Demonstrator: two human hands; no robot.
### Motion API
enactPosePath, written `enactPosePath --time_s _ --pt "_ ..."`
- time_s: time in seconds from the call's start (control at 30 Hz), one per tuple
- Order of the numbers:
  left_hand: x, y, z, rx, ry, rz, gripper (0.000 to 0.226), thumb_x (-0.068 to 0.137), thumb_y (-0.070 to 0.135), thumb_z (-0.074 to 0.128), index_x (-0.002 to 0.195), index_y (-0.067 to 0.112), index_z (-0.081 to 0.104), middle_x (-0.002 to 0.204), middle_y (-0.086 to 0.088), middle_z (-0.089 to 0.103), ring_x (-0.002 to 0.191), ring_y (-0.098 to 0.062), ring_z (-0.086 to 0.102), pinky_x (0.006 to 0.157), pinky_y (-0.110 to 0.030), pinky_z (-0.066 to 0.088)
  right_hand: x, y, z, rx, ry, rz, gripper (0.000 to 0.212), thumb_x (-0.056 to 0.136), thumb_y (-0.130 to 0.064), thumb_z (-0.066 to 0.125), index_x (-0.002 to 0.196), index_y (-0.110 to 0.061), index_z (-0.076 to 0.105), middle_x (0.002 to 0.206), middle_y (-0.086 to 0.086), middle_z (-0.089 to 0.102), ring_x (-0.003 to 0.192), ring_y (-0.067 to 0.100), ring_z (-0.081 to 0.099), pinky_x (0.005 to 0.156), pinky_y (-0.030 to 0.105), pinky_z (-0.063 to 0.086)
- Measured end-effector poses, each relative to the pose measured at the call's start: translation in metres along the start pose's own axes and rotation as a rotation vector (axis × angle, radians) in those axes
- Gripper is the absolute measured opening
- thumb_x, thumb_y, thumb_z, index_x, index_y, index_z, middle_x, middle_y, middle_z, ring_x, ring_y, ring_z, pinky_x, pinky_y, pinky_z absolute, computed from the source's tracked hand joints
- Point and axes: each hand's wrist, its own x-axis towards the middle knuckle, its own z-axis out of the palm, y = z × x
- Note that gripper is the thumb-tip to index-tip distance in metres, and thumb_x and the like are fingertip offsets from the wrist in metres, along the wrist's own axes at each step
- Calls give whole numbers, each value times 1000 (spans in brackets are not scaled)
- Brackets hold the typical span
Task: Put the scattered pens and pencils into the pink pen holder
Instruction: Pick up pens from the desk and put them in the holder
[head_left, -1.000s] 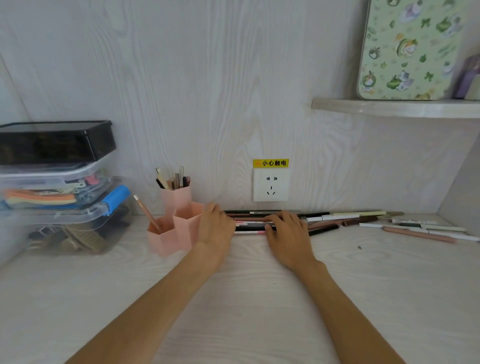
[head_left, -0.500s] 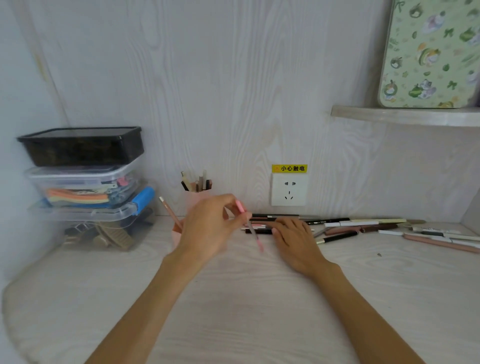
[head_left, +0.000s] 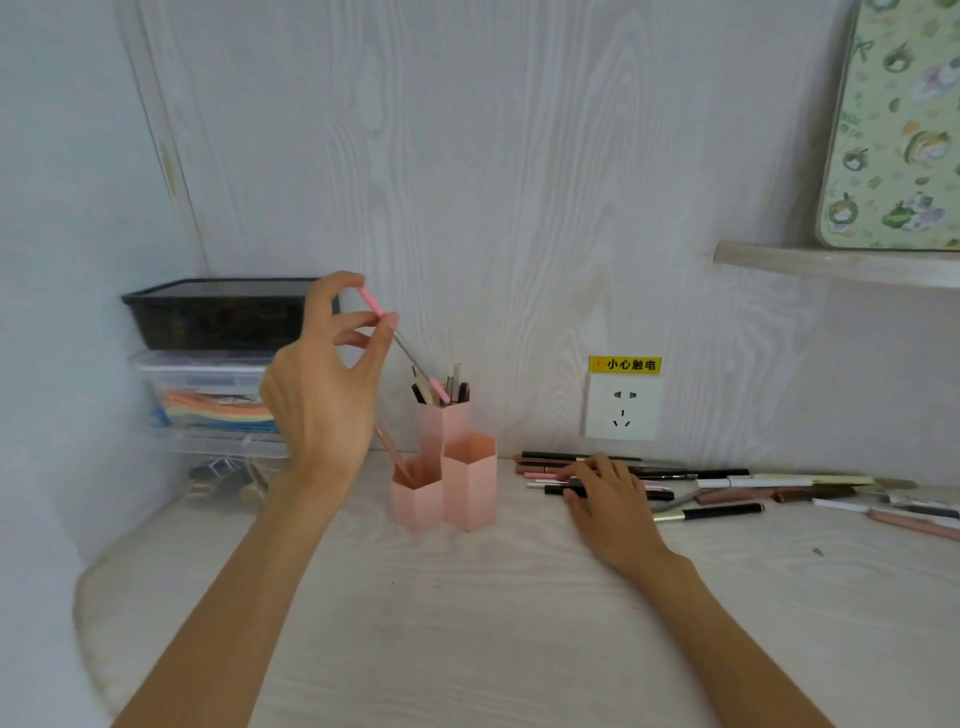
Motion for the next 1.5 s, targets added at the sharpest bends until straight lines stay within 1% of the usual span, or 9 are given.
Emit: enactPosePath --time_s 0.2,0.47,0.57,0.7,0.8,0.93,1.07,1.17,1.5 --pt "3 -3 13 135 5 154 36 84 39 66 114 19 59 85 2 74 71 -11 66 55 -6 25 0 0 0 15 0 -5 26 92 -27 47 117 -26 56 114 -1 51 112 19 43 95 32 31" --pt "-24 -27 39 304 -292 246 26 88 37 61 112 27 55 86 5 73 62 -17 65 45 -24 46 -1 -1 2 40 9 -41 21 89 -37 50 106 -27 58 103 -5 55 104 18 47 94 32 32" --pt "-39 -44 44 360 -363 260 25 89 39 55 108 24 62 108 2 67 102 -21 60 73 -35 51 -1 -2 1 50 -9 -79 27 90 -36 44 112 -29 58 106 -6 57 106 17 48 97 32 32" --pt "-47 -53 45 396 -395 314 41 91 47 42 120 24 59 146 -4 38 135 -24 27 108 -43 26 0 -2 1 56 54 -89 26 94 -29 42 115 -27 58 107 -5 59 106 18 49 93 31 33" --pt "-71 -56 29 226 -318 162 54 87 50 46 131 19 47 144 -5 37 133 -23 31 108 -34 22 0 -1 1 50 57 -77 39 94 -34 27 117 -25 57 109 -5 60 105 19 51 90 32 36" --pt "-94 -69 6 -32 -191 -227 62 75 56 65 124 24 43 118 5 51 105 -16 51 89 -41 47 0 -1 6 -30 20 -118 38 94 -34 29 115 -24 59 108 -4 59 103 22 51 86 33 39" --pt "-95 -82 -1 29 -544 -500 82 57 65 75 124 32 41 114 13 54 100 -10 53 82 -33 45 10 -4 1 -60 -69 -74 24 96 -33 40 112 -24 55 113 -4 54 106 19 46 87 32 34" --pt "-104 -86 0 148 -814 -422 75 61 66 71 125 39 42 121 16 55 101 -5 50 80 -27 42 30 -13 -14 -171 -197 -69 20 93 -30 45 108 -23 57 112 0 57 105 23 51 86 35 36" --pt "-103 -91 0 70 -769 -463 60 68 56 71 120 38 48 117 18 60 106 -8 57 79 -25 42 72 -51 -35 -422 -511 -61 13 77 -15 64 88 -17 70 99 6 67 89 28 64 69 29 44"
